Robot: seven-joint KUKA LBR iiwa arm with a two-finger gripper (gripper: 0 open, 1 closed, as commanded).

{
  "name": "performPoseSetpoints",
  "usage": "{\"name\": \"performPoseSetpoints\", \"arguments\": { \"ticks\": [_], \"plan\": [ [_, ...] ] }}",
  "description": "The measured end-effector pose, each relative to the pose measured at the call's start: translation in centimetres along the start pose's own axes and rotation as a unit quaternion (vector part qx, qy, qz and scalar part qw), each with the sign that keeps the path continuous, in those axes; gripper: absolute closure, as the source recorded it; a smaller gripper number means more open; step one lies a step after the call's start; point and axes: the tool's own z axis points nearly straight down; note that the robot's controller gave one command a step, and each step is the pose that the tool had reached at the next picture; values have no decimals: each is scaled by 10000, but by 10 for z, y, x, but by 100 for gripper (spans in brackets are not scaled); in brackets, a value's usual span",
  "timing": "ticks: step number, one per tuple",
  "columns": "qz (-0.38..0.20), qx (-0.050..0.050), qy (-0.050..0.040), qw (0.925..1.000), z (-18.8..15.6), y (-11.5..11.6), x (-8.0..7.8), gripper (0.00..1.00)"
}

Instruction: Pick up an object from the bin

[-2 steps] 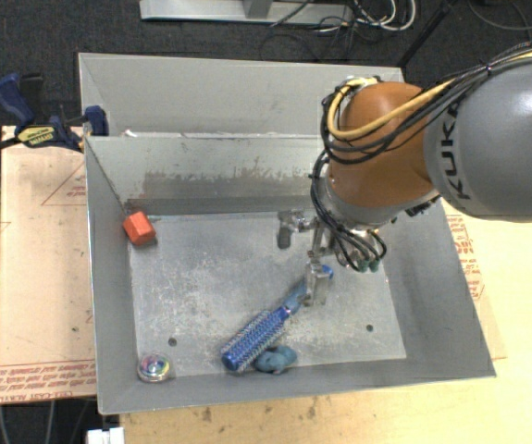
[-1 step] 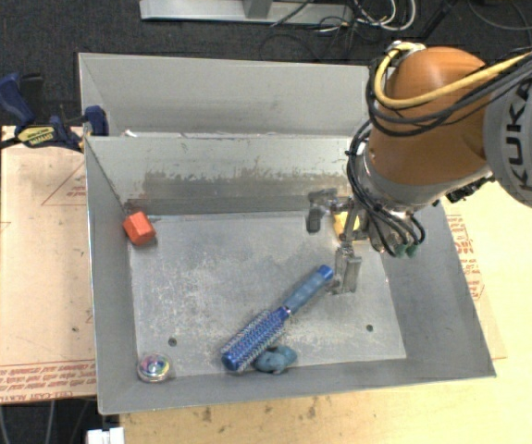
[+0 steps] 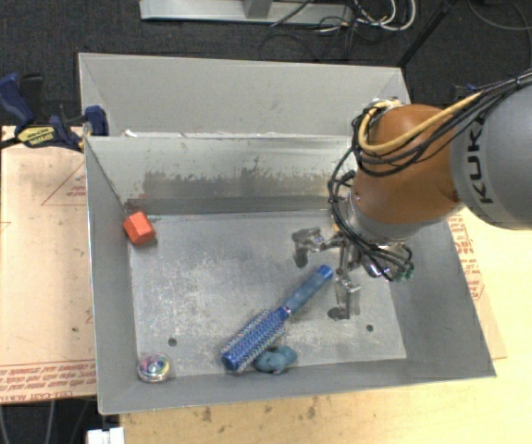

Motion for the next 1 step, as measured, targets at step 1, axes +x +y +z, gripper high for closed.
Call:
{"name": "performPoseSetpoints", "arguments": {
  "ticks": [1],
  "plan": [
    [-957,1,-11,9954,79,-17,-19,0]
  ]
}}
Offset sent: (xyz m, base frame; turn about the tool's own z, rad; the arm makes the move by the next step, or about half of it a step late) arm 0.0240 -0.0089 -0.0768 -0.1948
